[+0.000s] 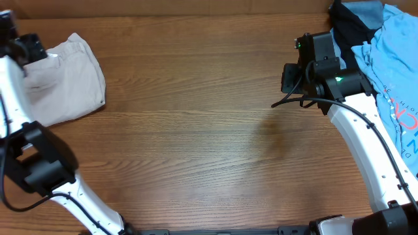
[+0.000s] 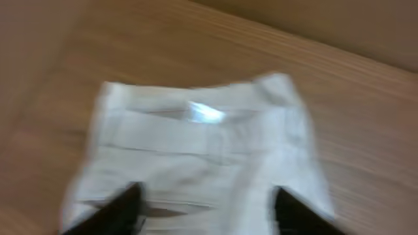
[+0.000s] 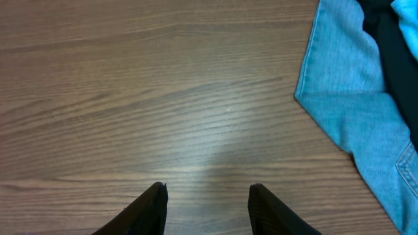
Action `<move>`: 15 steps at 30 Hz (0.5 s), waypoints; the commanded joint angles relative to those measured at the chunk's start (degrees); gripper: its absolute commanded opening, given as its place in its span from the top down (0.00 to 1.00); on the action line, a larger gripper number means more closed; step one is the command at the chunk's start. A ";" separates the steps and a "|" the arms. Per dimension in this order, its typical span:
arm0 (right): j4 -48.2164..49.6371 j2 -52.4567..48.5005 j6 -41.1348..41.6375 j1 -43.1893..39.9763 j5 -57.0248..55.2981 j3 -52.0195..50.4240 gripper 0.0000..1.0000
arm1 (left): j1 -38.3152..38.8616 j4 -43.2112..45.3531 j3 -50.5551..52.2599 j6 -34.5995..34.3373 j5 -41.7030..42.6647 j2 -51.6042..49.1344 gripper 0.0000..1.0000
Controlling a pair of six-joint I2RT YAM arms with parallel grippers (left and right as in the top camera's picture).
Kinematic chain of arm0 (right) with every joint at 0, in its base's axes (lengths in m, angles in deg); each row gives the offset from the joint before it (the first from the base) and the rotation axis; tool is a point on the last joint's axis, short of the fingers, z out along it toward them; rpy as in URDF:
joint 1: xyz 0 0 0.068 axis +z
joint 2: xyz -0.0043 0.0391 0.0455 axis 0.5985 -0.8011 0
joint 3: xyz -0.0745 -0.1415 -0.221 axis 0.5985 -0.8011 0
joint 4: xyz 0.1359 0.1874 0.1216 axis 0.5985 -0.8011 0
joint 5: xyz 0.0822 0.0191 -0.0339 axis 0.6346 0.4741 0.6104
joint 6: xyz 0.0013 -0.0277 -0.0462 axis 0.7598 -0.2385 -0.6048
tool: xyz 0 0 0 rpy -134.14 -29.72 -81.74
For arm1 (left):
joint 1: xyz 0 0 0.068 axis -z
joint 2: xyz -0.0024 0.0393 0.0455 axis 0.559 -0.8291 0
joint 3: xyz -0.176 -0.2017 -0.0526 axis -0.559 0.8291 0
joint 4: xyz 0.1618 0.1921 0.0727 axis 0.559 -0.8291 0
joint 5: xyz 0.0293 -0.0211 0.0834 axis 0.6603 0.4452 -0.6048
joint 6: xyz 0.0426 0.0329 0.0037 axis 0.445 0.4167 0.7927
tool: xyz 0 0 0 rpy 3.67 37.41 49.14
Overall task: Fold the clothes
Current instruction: 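Drag the folded shorts to the table's left edge with the left gripper, then release the shorts and raise the left gripper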
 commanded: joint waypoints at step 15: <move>-4.39 0.13 0.24 -0.11 -0.42 0.20 0.56 | 16.35 -18.75 0.85 -6.29 -9.55 -11.37 0.96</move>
